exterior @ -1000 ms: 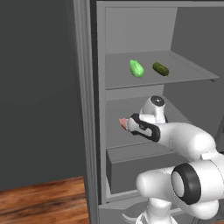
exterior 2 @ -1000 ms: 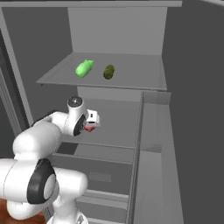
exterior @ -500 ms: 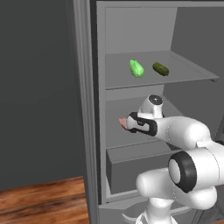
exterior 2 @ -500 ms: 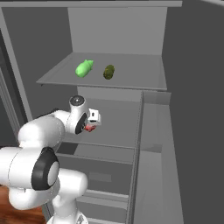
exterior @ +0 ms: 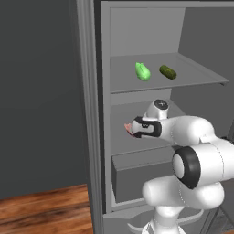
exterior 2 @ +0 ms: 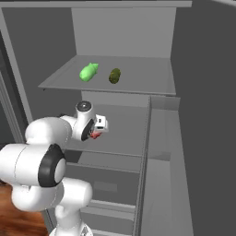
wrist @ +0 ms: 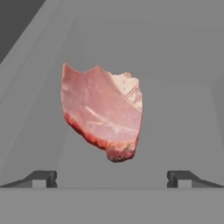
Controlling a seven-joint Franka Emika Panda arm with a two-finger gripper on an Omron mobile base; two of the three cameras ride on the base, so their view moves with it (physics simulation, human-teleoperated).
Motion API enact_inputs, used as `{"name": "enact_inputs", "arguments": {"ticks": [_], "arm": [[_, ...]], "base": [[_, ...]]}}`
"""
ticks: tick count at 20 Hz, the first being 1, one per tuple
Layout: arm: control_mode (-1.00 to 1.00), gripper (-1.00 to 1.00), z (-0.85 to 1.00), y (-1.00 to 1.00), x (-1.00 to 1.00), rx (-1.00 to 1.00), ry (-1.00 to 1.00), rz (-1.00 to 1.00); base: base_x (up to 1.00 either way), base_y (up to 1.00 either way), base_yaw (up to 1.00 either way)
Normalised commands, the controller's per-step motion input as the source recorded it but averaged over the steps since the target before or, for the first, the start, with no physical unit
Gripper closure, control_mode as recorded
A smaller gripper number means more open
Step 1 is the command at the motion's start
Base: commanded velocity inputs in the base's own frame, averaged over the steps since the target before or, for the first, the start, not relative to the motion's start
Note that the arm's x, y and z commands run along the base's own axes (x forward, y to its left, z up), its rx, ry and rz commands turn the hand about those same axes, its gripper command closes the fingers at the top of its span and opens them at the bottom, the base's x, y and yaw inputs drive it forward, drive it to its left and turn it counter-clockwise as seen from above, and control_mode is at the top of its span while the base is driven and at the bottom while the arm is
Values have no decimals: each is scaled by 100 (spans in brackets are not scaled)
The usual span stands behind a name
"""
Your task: Gather the corn and cucumber from the fridge and place them on a tray on the dining counter. Then gather the steak and fish from the fridge and place them on the other tray.
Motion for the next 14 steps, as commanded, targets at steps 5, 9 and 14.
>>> {"name": "enact_inputs", "arguments": {"ticks": [5, 9, 14], "arm": [[-100, -100, -8, -7, 23, 0, 1, 0], [-100, -100, -17, -1, 22, 0, 4, 0], [-100, -100, -23, 0, 17, 0, 5, 1]], "base": [[0, 0, 0], [0, 0, 0], [0, 0, 0]]}}
